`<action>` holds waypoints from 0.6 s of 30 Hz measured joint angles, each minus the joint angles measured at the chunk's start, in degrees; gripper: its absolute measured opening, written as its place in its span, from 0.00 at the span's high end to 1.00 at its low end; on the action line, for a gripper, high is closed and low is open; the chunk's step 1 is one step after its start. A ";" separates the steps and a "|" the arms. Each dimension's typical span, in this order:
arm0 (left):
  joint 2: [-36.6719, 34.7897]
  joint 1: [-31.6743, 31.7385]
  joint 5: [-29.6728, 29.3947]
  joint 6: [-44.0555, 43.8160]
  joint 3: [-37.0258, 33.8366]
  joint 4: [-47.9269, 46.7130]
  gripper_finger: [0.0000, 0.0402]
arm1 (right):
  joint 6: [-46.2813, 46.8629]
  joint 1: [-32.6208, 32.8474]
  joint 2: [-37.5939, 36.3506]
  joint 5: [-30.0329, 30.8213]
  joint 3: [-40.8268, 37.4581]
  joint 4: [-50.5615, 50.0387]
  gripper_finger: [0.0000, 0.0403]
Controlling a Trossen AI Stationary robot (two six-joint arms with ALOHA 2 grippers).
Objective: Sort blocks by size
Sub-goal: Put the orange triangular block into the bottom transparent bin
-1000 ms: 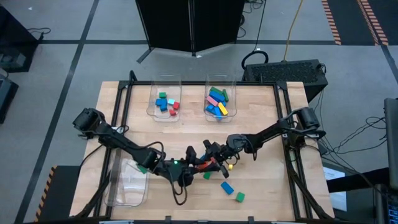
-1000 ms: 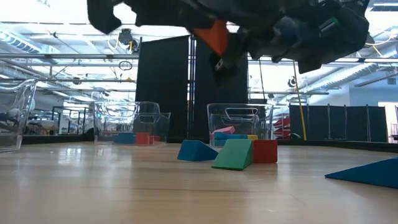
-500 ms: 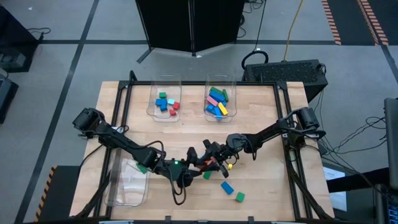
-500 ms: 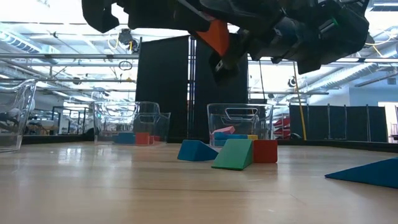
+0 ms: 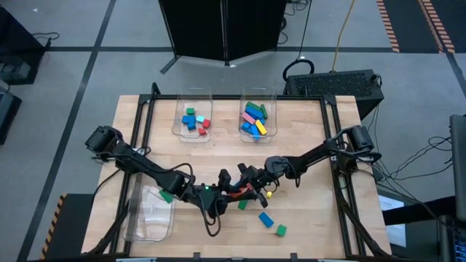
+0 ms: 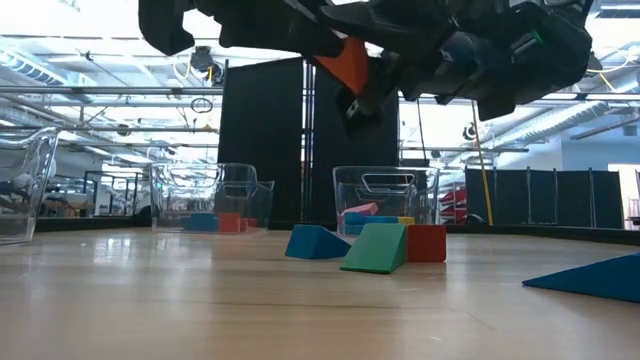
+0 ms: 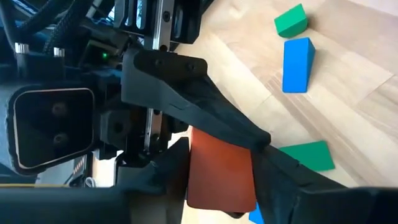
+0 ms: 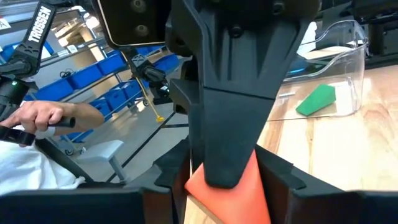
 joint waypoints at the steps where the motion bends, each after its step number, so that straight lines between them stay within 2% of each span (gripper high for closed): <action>1: 0.00 0.00 -0.05 -0.01 0.00 -0.10 0.64 | 0.04 0.00 0.02 -0.05 -0.01 -0.09 0.69; 5: 0.00 -0.38 -0.46 0.08 0.00 0.28 0.67 | -0.28 0.02 0.02 -0.01 -0.02 0.25 0.69; 8: 0.00 -1.26 -3.37 -0.14 0.02 0.28 0.68 | -1.76 0.15 0.02 0.17 -0.02 0.73 0.67; 18: -3.21 -5.88 -11.92 -9.78 -0.04 -4.70 0.68 | -0.57 -0.34 -0.45 0.47 -0.01 1.60 0.45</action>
